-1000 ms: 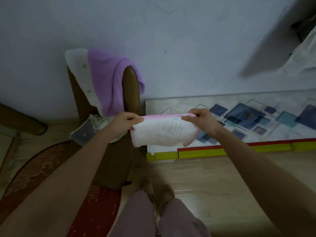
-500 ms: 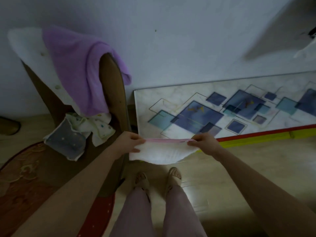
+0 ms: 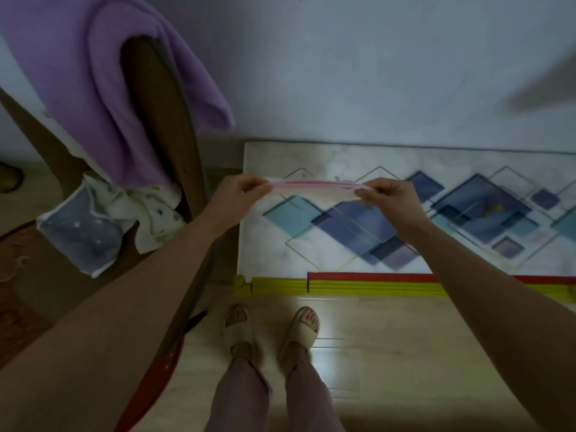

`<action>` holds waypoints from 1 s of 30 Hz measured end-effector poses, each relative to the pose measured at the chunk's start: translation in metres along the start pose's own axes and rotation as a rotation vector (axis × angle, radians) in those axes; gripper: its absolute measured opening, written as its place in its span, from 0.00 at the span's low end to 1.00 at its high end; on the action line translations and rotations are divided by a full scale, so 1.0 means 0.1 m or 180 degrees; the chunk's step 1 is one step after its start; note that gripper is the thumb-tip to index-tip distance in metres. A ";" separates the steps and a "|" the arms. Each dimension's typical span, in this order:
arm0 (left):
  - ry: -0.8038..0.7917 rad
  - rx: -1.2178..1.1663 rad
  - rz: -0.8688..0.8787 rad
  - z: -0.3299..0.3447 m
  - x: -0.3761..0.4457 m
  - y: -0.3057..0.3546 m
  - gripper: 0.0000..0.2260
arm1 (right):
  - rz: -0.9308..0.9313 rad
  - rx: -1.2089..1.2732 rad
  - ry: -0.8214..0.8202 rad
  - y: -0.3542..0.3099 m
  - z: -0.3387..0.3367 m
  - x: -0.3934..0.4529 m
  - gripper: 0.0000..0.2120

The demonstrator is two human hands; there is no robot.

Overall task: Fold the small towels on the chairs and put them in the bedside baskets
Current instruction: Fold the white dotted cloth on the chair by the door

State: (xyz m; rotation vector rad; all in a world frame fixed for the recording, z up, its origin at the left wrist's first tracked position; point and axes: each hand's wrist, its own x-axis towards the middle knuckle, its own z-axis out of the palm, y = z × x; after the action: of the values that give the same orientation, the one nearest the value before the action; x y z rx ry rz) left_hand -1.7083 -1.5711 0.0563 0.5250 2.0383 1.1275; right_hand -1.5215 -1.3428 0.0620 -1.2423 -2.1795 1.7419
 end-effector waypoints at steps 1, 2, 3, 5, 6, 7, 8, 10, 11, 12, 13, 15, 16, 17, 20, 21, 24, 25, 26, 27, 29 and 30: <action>-0.0018 0.0016 -0.0045 0.07 0.05 -0.07 0.04 | 0.0000 -0.0031 -0.0017 0.09 0.01 0.06 0.05; -0.0031 0.0044 -0.0114 0.14 0.10 -0.16 0.04 | 0.0006 -0.0101 -0.0032 0.22 0.04 0.13 0.04; -0.0061 0.0103 -0.0183 0.22 0.15 -0.27 0.04 | 0.0006 -0.0183 -0.0056 0.36 0.09 0.18 0.04; -0.0163 0.0221 -0.0361 0.41 0.24 -0.56 0.06 | 0.0016 -0.0470 -0.0134 0.72 0.21 0.26 0.04; -0.0231 0.0263 -0.0477 0.50 0.27 -0.74 0.07 | 0.0058 -0.0633 -0.0200 0.92 0.28 0.29 0.05; -0.0299 0.0329 -0.0584 0.61 0.28 -0.91 0.07 | 0.0117 -0.0760 -0.0282 1.12 0.35 0.31 0.04; -0.0364 0.0427 -0.0686 0.71 0.29 -1.10 0.08 | 0.0200 -0.0882 -0.0359 1.34 0.41 0.31 0.03; -0.0490 0.0632 -0.0835 0.93 0.25 -1.45 0.08 | 0.0390 -0.1063 -0.0532 1.73 0.55 0.27 0.03; -0.0557 0.0707 -0.0922 1.02 0.21 -1.60 0.08 | 0.0479 -0.1131 -0.0634 1.91 0.60 0.23 0.03; -0.0644 0.0763 -0.1034 1.10 0.15 -1.74 0.09 | 0.0573 -0.1190 -0.0754 2.05 0.65 0.18 0.04; -0.0758 0.0834 -0.1127 1.17 0.08 -1.86 0.09 | 0.0642 -0.1244 -0.0877 2.19 0.68 0.11 0.07; -0.1042 0.1027 -0.1248 1.24 -0.06 -2.07 0.10 | 0.0781 -0.1410 -0.1119 2.37 0.72 -0.05 0.10; -0.1161 0.1094 -0.1305 1.25 -0.12 -2.14 0.10 | 0.0845 -0.1518 -0.1249 2.42 0.72 -0.12 0.09; -0.1230 0.1113 -0.1343 1.25 -0.18 -2.19 0.10 | 0.0864 -0.1598 -0.1370 2.46 0.72 -0.18 0.06; -0.1075 0.1016 -0.1273 1.23 -0.21 -2.23 0.07 | 0.0819 -0.1593 -0.1367 2.47 0.71 -0.20 0.05; -0.0933 0.0944 -0.1185 1.22 -0.18 -2.21 0.06 | 0.0739 -0.1576 -0.1233 2.46 0.72 -0.16 0.06; -0.0424 0.0682 -0.0946 1.21 0.06 -2.15 0.07 | 0.0413 -0.1430 -0.0734 2.41 0.78 0.07 0.06; -0.0259 0.0631 -0.0869 1.21 0.16 -2.14 0.08 | 0.0316 -0.1401 -0.0588 2.39 0.82 0.17 0.06; -0.0105 0.0610 -0.0789 1.22 0.27 -2.14 0.08 | 0.0231 -0.1420 -0.0477 2.37 0.87 0.26 0.06; 0.0035 0.0612 -0.0712 1.23 0.37 -2.14 0.08 | 0.0155 -0.1477 -0.0401 2.37 0.92 0.35 0.07; 0.0224 0.0637 -0.0614 1.30 0.55 -2.16 0.08 | 0.0014 -0.1638 -0.0225 2.40 1.03 0.51 0.10; 0.0271 0.0692 -0.0590 1.34 0.62 -2.17 0.08 | -0.0103 -0.1748 -0.0055 2.42 1.07 0.59 0.11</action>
State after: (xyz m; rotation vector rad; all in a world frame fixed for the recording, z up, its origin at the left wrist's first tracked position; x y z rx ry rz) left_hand -1.6458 -1.5729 -0.1988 0.3889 2.2471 0.8371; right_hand -1.4891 -1.3840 -0.2038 -1.2679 -2.7785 1.1733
